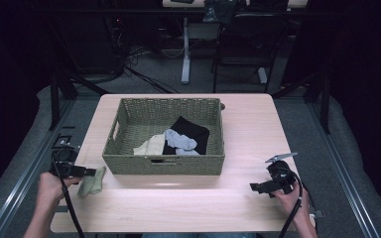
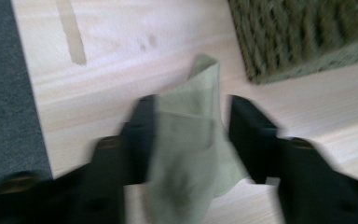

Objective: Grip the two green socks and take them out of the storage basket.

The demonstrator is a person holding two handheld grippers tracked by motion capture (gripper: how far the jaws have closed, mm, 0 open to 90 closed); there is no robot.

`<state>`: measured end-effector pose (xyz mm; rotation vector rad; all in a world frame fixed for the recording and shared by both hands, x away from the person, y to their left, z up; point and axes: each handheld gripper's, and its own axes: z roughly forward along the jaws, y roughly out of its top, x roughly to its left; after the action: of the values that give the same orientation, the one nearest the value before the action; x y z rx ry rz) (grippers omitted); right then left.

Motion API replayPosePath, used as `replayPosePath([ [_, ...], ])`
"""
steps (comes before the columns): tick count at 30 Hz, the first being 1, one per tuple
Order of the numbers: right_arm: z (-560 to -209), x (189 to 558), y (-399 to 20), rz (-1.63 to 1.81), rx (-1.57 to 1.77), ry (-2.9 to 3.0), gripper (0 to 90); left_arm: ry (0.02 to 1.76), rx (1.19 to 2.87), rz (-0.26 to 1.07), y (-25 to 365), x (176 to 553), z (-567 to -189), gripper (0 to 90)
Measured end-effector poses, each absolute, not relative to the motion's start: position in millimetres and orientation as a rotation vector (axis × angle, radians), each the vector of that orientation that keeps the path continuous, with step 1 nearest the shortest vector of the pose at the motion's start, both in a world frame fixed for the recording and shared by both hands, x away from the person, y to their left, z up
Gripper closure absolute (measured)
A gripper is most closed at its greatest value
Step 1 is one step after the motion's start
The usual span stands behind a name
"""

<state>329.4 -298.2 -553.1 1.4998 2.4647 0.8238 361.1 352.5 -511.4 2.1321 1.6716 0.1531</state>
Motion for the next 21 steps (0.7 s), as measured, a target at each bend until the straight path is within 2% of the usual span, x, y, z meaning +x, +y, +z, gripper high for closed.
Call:
replayPosePath([
  [1, -553.5, 329.7, -298.0, 0.817, 1.502, 2.456, 0.0, 1.666, 2.119, 0.165, 352.6, 360.4, -505.1, 34.0],
  [2, -553.3, 329.8, -298.0, 0.819, 1.501, 2.465, 0.0, 1.66, 2.112, 0.175, 352.6, 360.0, -498.3, 24.2],
  [3, -553.3, 329.8, -298.0, 0.819, 1.501, 2.465, 0.0, 1.655, 2.105, 0.196, 352.2, 359.6, -491.6, 24.2],
  [6, -553.1, 329.6, -297.3, 0.824, 1.497, 2.468, 0.0, 1.634, 2.086, 0.233, 351.5, 359.4, -470.2, 16.1],
  [21, -551.7, 329.2, -299.1, 0.827, 1.496, 2.464, 0.0, 1.516, 2.085, 0.375, 323.3, 379.6, -396.2, 4.0],
])
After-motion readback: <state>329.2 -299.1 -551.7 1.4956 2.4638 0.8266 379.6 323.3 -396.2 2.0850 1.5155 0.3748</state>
